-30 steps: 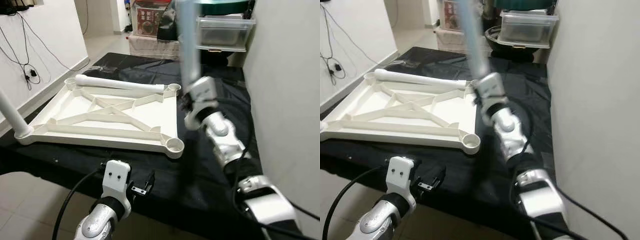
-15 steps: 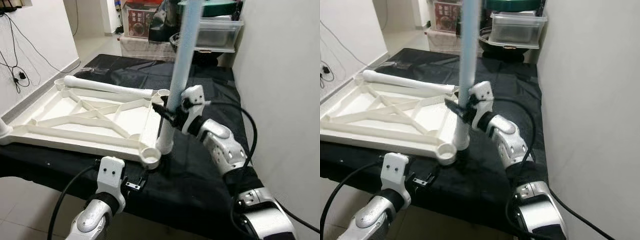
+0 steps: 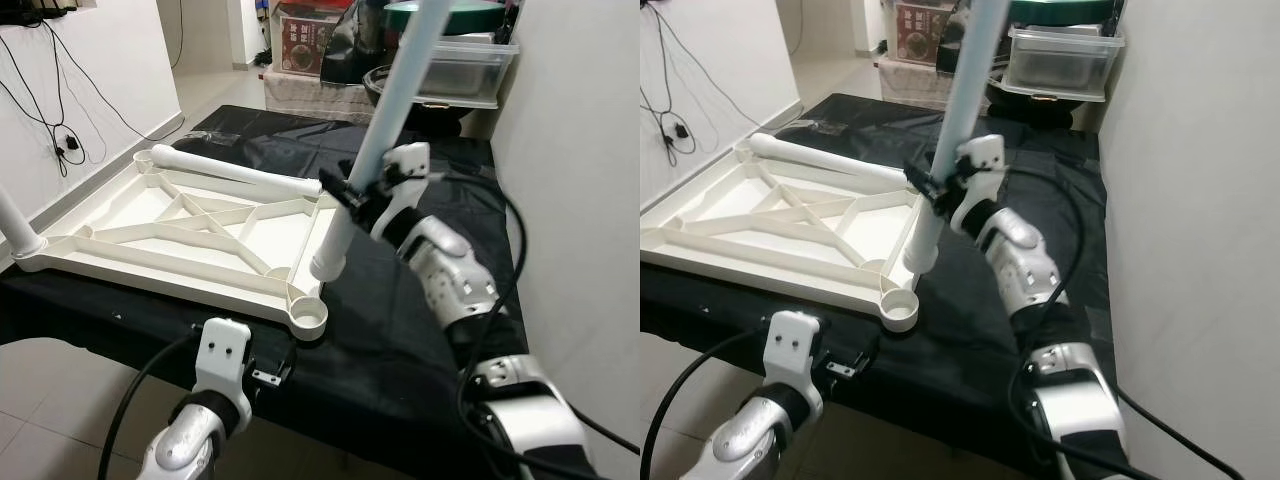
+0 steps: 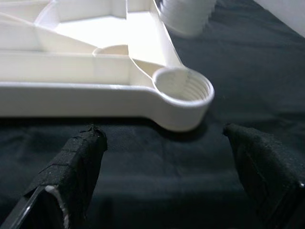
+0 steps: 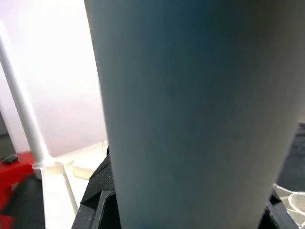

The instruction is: Building children table

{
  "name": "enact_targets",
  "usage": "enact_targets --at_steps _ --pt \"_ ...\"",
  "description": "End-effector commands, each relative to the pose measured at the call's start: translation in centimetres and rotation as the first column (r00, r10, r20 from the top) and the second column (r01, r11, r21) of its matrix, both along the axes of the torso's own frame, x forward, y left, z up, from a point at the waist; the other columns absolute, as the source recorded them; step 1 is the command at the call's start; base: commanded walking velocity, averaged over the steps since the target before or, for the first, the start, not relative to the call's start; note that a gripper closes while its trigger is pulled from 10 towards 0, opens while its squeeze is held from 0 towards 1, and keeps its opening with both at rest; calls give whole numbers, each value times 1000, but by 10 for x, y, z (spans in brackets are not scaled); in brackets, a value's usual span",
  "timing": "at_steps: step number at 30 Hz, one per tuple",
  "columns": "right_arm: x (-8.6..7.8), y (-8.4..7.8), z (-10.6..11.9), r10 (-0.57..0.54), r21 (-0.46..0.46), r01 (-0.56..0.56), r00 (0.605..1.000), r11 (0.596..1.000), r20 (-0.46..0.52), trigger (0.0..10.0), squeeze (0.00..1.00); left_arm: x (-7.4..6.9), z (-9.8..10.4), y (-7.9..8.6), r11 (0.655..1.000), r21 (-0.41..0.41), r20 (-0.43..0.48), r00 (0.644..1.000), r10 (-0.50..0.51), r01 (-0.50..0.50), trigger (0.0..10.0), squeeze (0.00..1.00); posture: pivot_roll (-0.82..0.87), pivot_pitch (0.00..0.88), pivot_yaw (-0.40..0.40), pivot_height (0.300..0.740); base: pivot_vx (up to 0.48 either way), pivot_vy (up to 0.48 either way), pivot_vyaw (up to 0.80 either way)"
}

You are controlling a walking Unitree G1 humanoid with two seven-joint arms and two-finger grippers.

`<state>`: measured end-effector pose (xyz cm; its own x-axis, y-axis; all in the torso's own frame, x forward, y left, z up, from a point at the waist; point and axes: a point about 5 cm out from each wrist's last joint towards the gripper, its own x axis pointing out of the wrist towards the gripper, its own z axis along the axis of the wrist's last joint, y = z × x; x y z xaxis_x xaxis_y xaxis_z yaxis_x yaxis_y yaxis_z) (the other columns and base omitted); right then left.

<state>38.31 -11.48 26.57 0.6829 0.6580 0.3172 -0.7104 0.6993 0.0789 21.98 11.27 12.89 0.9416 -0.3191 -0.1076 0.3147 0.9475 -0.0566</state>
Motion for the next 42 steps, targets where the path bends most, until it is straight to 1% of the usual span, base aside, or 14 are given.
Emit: enact_targets --at_steps 1,2,3,5,16,20,23,27,29,31,33,37,39,42 --pt "-4 6 2 152 33 -151 988 988 -26 10000 0 -5 1 -4 1000 -1 2 1000 -18 18 10000 0 71 77 -54 740 0 0 0" --pt "-9 10 -1 252 37 -251 967 967 -47 10000 0 -7 0 -5 1000 -3 -1 1000 -20 20 10000 0 74 76 -54 740 0 0 0" --pt "-9 10 -1 252 37 -251 967 967 -47 10000 0 -7 0 -5 1000 -3 -1 1000 -20 20 10000 0 74 76 -54 740 0 0 0" --pt "-14 15 -7 348 19 -347 935 938 -74 10000 0 -9 0 -5 1000 -5 -3 1000 -17 17 10000 0 77 78 -55 740 0 0 0" --pt "-13 20 -16 352 -22 -356 931 934 -90 10000 0 -10 1 -4 1000 -7 -4 1000 -13 13 10000 0 82 82 -55 740 0 0 0" --pt "-11 22 -18 328 -41 -333 940 942 -91 10000 0 -12 1 -4 1000 -8 -4 1000 -14 14 10000 0 85 84 -56 740 0 0 0" --pt "-7 23 -27 255 -105 -265 962 959 -99 10000 0 -16 2 -4 1000 -13 -6 1000 -10 10 10000 0 83 99 -53 740 0 0 0" --pt "-6 22 -30 226 -141 -240 968 961 -105 10000 0 -18 3 -4 1000 -13 -7 1000 -8 8 10000 0 81 113 -51 740 0 0 0" --pt "-5 18 -36 192 -203 -210 976 956 -104 10000 0 -22 6 -4 1000 -14 -7 1000 -6 6 10000 0 85 134 -52 740 0 0 0" --pt "-5 17 -36 182 -222 -200 978 954 -100 10000 0 -23 6 -4 1000 -14 -7 1000 -4 4 10000 0 84 136 -52 740 0 0 0" --pt "-6 17 -38 201 -245 -221 974 944 -105 10000 0 -24 7 -4 1000 -15 -8 1000 -4 3 10000 0 86 146 -52 740 0 0 0" --pt "-13 18 -43 306 -302 -334 942 893 -137 10000 0 -26 8 -4 1000 -17 -12 1000 -3 3 10000 0 87 158 -52 740 0 0 0" --pt "-13 18 -43 315 -308 -344 939 887 -140 10000 0 -26 8 -4 1000 -17 -13 1000 -2 2 10000 0 85 162 -51 740 0 0 0" --pt "-6 16 -33 263 -228 -285 957 931 -125 10000 0 -27 8 -3 1000 -18 -18 1000 2 -2 10000 0 85 161 -50 740 0 0 0"
